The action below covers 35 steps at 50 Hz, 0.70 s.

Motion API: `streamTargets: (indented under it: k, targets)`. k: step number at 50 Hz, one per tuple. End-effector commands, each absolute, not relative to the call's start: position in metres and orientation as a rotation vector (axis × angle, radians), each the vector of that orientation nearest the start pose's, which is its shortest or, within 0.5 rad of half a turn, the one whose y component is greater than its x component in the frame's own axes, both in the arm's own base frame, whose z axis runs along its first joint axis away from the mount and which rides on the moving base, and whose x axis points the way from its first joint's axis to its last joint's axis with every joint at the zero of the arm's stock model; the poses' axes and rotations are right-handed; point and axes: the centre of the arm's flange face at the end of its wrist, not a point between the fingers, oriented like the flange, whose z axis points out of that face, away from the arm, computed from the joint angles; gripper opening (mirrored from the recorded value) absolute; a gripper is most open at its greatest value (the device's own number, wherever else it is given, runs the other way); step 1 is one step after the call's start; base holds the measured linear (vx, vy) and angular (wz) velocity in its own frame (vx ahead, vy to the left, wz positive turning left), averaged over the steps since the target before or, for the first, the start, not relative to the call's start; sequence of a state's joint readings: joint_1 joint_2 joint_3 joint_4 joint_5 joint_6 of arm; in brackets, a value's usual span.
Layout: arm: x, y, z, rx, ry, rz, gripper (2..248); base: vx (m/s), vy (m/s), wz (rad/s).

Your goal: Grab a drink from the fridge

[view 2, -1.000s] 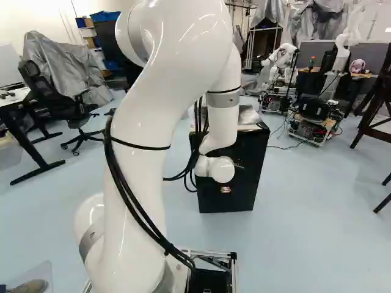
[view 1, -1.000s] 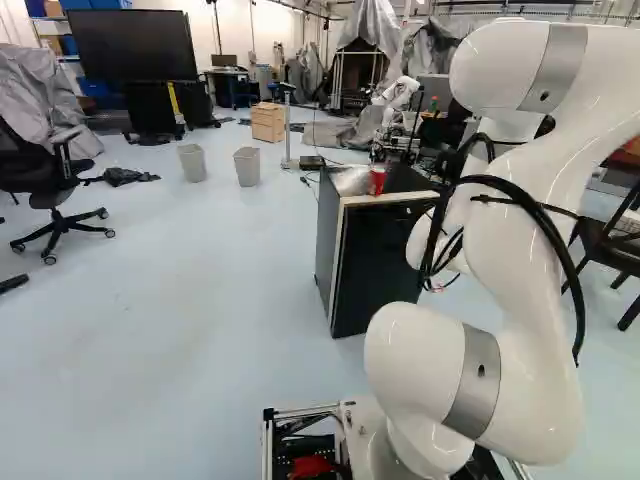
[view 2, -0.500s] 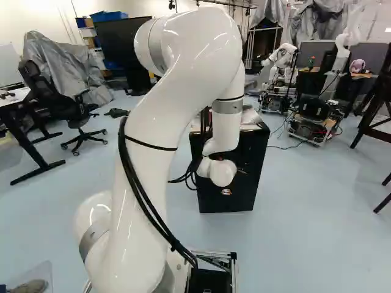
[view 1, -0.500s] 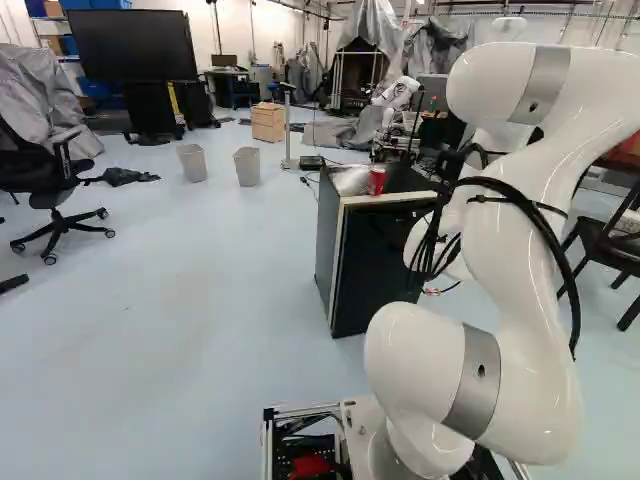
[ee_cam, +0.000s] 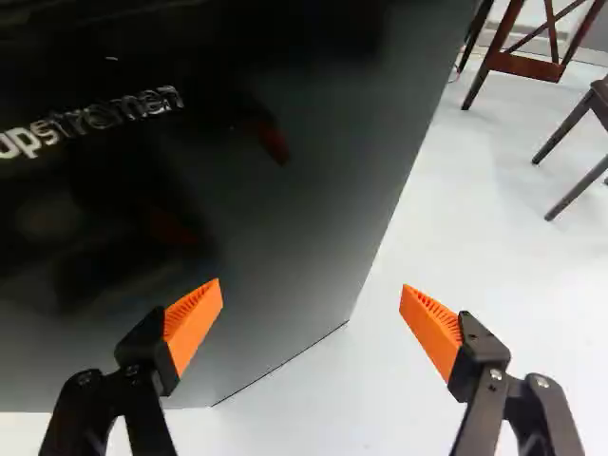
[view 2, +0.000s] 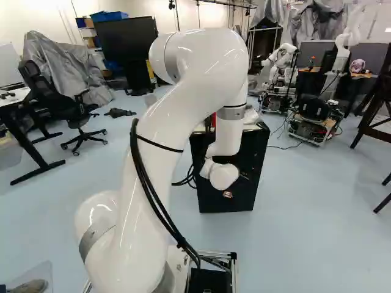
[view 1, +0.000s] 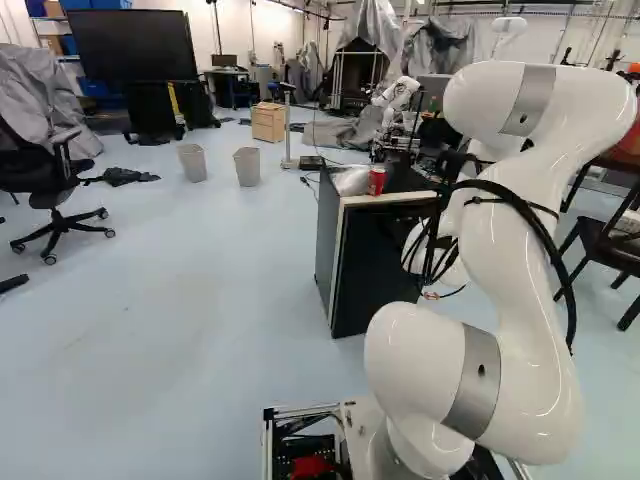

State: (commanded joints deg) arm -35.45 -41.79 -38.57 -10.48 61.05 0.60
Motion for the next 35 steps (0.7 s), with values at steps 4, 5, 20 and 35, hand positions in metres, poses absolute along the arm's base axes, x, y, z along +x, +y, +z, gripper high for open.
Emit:
streamTargets:
  k: [4, 5, 20, 35]
  targets:
    - [0.383, -0.256, 0.171, -2.861, 0.681, -1.593, 247, 0.0, 0.0, 0.0]
    - [0.383, -0.256, 0.171, -2.861, 0.684, -1.595, 247, 0.0, 0.0, 0.0]
    - [0.365, -0.249, 0.188, -2.861, 0.707, -1.603, 247, 0.0, 0.0, 0.0]
    - [0.34, -0.229, 0.211, -2.861, 0.701, -1.602, 247, 0.0, 0.0, 0.0]
